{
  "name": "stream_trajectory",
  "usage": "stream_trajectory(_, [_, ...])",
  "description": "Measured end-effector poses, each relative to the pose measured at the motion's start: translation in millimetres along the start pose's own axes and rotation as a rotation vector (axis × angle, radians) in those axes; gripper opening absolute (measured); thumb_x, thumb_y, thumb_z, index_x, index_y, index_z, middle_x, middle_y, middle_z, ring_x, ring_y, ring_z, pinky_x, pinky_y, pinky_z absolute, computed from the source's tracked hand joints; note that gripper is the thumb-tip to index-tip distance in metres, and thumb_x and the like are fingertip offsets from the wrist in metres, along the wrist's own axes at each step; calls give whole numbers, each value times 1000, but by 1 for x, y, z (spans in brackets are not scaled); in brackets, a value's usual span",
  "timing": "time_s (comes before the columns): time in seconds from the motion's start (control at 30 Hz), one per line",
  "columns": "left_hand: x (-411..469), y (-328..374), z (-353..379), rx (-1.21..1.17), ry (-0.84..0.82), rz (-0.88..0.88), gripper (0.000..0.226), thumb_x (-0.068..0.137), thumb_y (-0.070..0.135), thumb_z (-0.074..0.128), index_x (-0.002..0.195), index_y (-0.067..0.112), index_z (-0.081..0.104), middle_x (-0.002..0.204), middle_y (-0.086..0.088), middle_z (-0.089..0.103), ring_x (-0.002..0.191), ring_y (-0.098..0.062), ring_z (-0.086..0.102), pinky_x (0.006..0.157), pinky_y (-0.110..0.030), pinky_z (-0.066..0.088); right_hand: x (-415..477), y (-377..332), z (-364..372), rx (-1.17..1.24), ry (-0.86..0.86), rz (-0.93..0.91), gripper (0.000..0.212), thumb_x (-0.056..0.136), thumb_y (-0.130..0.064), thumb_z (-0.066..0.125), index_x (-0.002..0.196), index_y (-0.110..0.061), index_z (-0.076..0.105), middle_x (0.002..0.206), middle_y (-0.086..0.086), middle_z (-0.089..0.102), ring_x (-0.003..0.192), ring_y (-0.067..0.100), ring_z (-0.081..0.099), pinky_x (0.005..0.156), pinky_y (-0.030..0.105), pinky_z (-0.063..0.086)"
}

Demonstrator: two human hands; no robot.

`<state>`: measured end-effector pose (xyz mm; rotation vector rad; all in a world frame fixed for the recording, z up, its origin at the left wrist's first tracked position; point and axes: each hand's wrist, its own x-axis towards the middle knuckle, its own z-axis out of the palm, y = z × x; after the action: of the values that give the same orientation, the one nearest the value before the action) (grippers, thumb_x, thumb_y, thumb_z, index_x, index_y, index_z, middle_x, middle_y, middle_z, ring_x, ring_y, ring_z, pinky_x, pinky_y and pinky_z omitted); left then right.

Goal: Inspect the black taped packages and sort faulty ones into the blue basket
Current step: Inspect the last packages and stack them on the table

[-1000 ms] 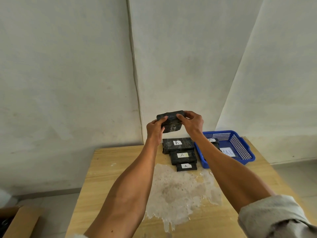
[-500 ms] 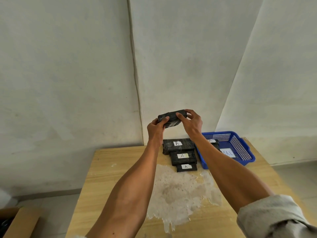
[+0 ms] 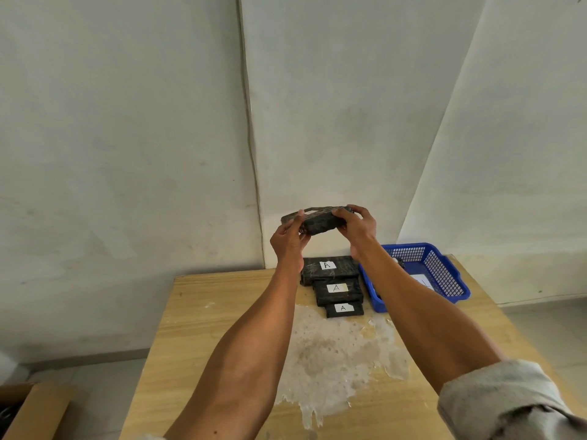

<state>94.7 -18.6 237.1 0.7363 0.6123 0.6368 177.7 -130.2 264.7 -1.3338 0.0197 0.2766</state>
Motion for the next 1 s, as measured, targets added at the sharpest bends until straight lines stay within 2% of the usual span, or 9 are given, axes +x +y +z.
stream_trajectory(0.1, [2, 1, 0, 9, 60, -48, 37, 75, 4, 85, 104, 6, 62, 110, -20, 68, 97, -35, 71, 70, -39, 63, 4, 3, -2, 12, -28, 10, 53, 77, -3, 78, 126, -13, 59, 114, 14, 62, 101, 24, 65, 86, 34, 61])
stream_trajectory(0.2, [-3, 3, 4, -20, 17, -72, 65, 75, -4, 81, 129, 14, 49, 110, -15, 64, 102, -36, 69, 76, -42, 62, 8, 7, 2, -46, 26, 22, 61, 76, -17, 82, 131, -9, 56, 115, 14, 65, 103, 24, 65, 93, 37, 58])
stream_trajectory(0.3, [-3, 2, 5, -20, -34, -81, 85, 75, -7, 80, 142, 23, 38, 120, -17, 65, 104, -37, 69, 71, -40, 62, 3, 6, 5, -136, 9, 27, 59, 74, -25, 88, 121, -8, 55, 107, 11, 67, 96, 25, 68, 77, 36, 62])
stream_trajectory(0.37, [-3, 1, 4, 3, -65, -92, 96, 75, -7, 80, 150, 25, 30, 129, -18, 63, 109, -37, 68, 69, -40, 62, 0, 3, 4, -104, -22, 61, 55, 76, -15, 86, 120, -9, 53, 110, 13, 67, 96, 29, 70, 67, 37, 63])
stream_trajectory(0.43, [-1, 3, 3, 43, -84, -91, 101, 76, -5, 79, 154, 27, 25, 133, -16, 60, 111, -36, 66, 74, -43, 62, -1, 0, 1, -72, -52, 73, 51, 79, -8, 82, 122, -9, 54, 113, 15, 67, 95, 28, 70, 69, 39, 63])
stream_trajectory(0.57, [12, 16, -5, 36, 24, -74, 98, 78, -1, 79, 154, 29, 26, 140, -13, 56, 112, -34, 66, 81, -46, 61, 0, -3, -11, 7, -110, 75, 55, 81, -3, 76, 131, -10, 53, 113, 13, 67, 95, 27, 70, 72, 39, 63])
stream_trajectory(0.73, [29, 38, -26, 5, 109, -64, 93, 82, 1, 76, 155, 30, 26, 139, -10, 53, 108, -32, 66, 69, -39, 62, 7, -7, -26, 42, -102, 85, 68, 79, -11, 81, 138, -12, 47, 113, 12, 64, 98, 29, 71, 76, 39, 63])
stream_trajectory(0.83, [30, 40, -31, 101, 80, -60, 61, 81, 0, 76, 134, 18, 53, 131, -14, 62, 103, -32, 68, 75, -39, 62, 15, -3, -29, -31, 14, 62, 65, 77, -18, 86, 133, -9, 53, 112, 13, 67, 92, 27, 73, 76, 40, 63])
stream_trajectory(1.0, [30, 31, -35, 248, 132, -39, 54, 75, -4, 77, 118, 13, 49, 124, -17, 59, 109, -33, 64, 77, -42, 63, 28, 10, -34, -222, 71, 21, 50, 81, -25, 82, 128, -21, 65, 115, 9, 70, 96, 25, 71, 86, 42, 61])
